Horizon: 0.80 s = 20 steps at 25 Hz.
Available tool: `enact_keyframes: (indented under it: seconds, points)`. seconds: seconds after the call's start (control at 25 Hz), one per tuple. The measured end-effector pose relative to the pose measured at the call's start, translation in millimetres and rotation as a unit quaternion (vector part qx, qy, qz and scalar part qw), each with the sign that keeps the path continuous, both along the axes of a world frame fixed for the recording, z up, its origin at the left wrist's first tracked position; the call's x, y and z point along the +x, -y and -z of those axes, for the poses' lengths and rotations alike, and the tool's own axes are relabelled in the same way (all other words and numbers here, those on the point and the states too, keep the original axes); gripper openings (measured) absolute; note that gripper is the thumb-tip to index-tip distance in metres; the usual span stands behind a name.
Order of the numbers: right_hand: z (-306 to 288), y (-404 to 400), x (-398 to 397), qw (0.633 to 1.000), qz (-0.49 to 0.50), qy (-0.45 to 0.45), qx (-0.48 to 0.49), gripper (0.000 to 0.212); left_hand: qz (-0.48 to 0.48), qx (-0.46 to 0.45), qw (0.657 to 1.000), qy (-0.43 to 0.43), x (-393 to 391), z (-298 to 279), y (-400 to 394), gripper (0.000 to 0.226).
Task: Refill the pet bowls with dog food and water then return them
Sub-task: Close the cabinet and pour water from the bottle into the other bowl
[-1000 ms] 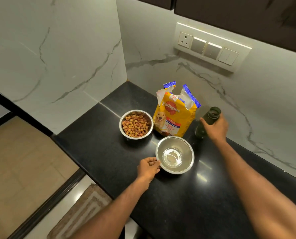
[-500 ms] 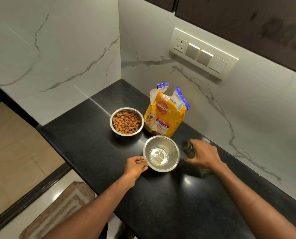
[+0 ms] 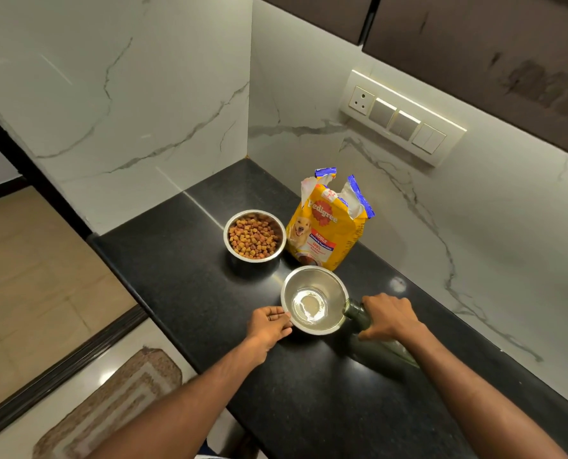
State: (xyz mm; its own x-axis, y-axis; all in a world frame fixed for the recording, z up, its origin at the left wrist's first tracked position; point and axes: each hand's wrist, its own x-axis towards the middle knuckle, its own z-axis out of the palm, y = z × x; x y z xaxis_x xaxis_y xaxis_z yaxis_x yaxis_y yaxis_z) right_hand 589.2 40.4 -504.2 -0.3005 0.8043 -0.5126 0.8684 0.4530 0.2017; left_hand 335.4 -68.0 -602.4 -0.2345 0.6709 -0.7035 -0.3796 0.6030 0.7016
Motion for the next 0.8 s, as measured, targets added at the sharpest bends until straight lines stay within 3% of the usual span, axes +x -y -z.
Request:
enact_keyframes:
  seconds: [0.8]
  points:
    - [-1.9,-14.5,-28.7,0.995,-0.011,0.085,-0.056,0.059,-0.012,0.012,1.0,0.0,3.5,-1.0,3.9,0.016]
